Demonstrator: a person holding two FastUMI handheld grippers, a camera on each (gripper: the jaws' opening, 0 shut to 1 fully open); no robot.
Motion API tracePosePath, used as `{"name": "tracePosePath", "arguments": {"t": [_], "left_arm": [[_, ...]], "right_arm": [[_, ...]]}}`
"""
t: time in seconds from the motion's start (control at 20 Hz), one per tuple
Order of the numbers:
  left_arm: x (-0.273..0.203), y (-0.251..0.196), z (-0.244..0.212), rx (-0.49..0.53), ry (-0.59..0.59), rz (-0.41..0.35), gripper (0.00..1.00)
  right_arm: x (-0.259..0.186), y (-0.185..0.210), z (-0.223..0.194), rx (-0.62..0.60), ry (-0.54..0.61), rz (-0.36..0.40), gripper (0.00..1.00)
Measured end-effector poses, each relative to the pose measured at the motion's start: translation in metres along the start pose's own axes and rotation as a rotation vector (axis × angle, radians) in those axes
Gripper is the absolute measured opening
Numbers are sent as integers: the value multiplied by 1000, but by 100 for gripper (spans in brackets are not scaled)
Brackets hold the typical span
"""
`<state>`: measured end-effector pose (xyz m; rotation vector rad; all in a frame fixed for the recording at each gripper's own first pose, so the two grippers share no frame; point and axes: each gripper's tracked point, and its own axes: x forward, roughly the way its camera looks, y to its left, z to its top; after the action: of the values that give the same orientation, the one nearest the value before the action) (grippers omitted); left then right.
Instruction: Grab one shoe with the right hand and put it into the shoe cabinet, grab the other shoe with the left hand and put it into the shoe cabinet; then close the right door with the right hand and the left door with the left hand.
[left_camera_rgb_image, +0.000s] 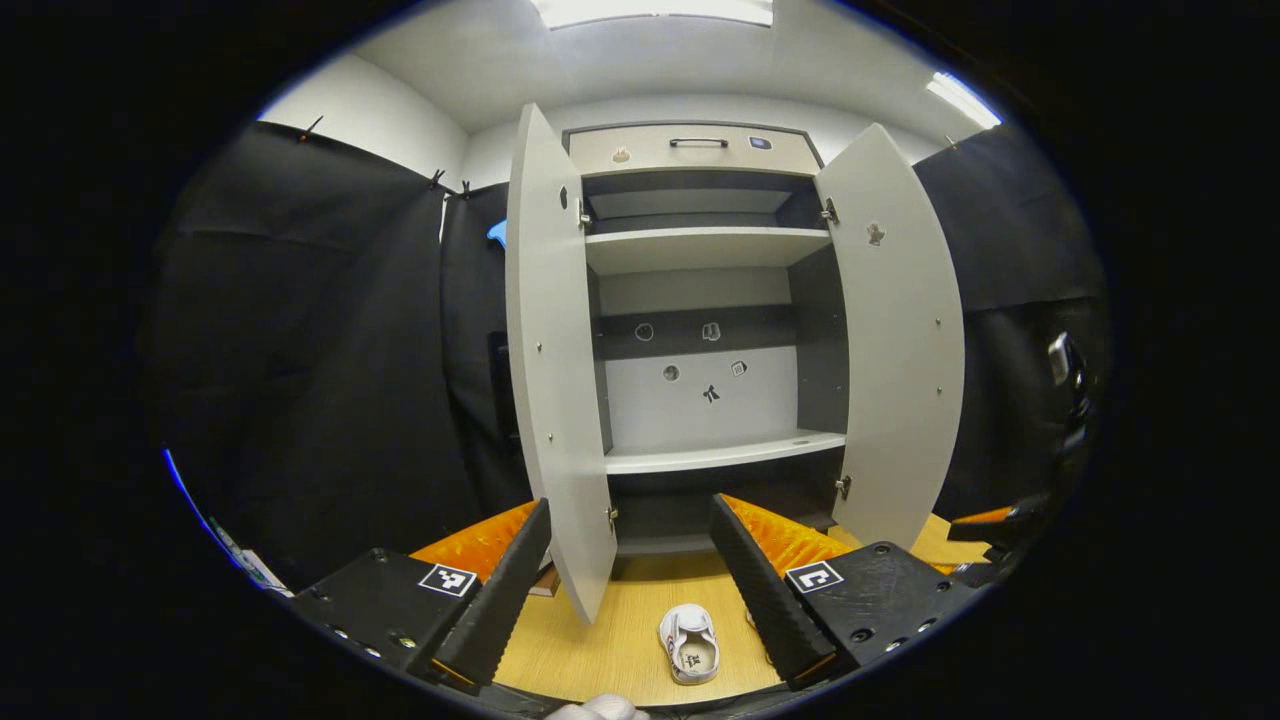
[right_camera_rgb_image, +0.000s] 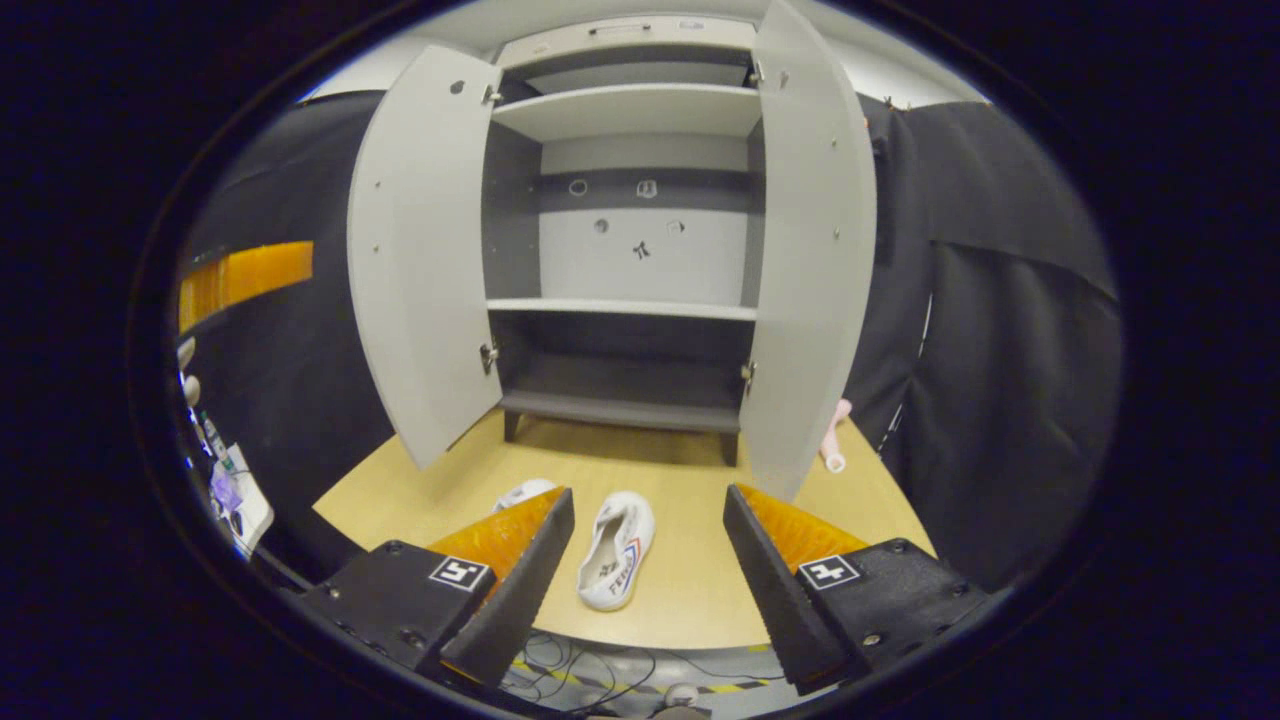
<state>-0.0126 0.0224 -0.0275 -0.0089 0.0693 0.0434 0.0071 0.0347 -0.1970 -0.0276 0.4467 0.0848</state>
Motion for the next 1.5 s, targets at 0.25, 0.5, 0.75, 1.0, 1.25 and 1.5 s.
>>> {"name": "tracePosePath", "arguments": {"t": [0.25,0.5,0.75,1.0,1.25,1.5], "left_arm": [[-4,13,-14,-1,35,43,100],[-7,28,-26,28,62,80,96],[-5,40,-32,42,94,115,96],[-1,45,-29,49,94,140,96],[4,45,-33,57,115,158,96],[12,40,-31,47,122,158,96]], "right_arm": [[57,34,-78,-1,181,76,95],[124,67,-124,116,308,106,87],[188,68,-145,81,333,55,81],[237,64,-153,109,353,23,76],[273,66,-148,107,348,54,65],[278,55,-158,123,354,26,10]]}}
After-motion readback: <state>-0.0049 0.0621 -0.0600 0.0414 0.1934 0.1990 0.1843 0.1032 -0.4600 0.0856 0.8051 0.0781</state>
